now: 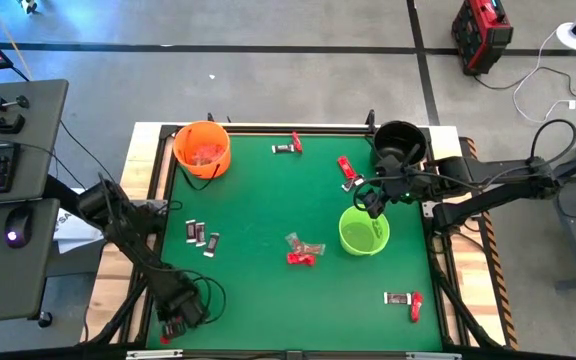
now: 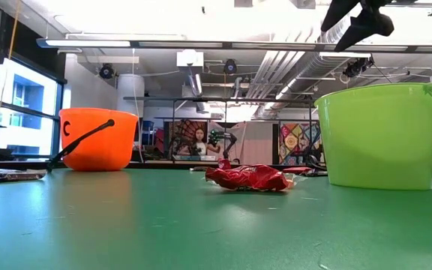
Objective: Sort candy by brand, put in halloween buckets
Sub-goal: Put the green gummy into the orange bucket
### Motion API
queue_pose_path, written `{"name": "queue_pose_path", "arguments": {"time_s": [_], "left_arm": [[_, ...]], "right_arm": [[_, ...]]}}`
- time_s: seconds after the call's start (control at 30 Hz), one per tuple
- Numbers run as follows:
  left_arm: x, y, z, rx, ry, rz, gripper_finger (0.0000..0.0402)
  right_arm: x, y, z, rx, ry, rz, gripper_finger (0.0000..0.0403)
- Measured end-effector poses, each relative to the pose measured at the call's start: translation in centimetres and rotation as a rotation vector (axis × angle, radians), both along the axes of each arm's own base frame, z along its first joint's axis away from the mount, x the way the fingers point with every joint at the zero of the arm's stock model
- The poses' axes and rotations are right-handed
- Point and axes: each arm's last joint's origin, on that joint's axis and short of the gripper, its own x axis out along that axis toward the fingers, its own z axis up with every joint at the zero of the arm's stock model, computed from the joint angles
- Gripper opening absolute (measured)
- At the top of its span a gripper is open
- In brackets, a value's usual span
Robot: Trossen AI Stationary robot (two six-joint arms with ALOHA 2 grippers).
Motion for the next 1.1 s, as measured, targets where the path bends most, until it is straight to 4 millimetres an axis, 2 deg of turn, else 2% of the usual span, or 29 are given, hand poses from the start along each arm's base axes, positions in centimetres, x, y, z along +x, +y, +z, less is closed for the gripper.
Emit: {"name": "queue_pose_path", "arguments": {"time_s": [0.13,0.23,0.37,0.5,0.63,0.8,0.97,1.1], "left_arm": [[0.4,0.4,0.9,-0.032,-0.027,0.011,0.001],[0.6,1.0,2.6,-0.078,-0.067,0.034,0.0002],[0.8,2.5,6.1,-0.17,-0.215,0.066,0.0001],[1.3,4.8,10.5,-0.206,-0.53,0.123,0.0],[2.4,8.7,13.8,-0.071,-0.836,0.312,0.0],[3.7,14.7,15.8,0.194,-1.079,0.562,0.0],[3.4,21.3,17.3,0.49,-1.208,0.689,0.0],[1.6,26.1,18.1,0.721,-1.202,0.778,0.0]], "right_arm": [[0.0,0.0,0.0,-0.001,0.0,-0.001,0.0288],[0.0,0.0,0.0,-0.003,0.001,0.0,0.0288],[0.0,0.0,0.0,-0.004,0.001,0.001,0.0288],[0.0,0.0,0.0,-0.004,0.001,0.0,0.0288],[0.0,0.0,0.0,0.007,-0.004,-0.013,0.0288],[0.0,0.0,0.0,0.007,-0.005,-0.014,0.0288],[0.0,-0.1,0.0,-0.005,-0.006,-0.023,0.0288],[0.0,-0.2,0.1,-0.029,-0.027,-0.091,0.0288]]}}
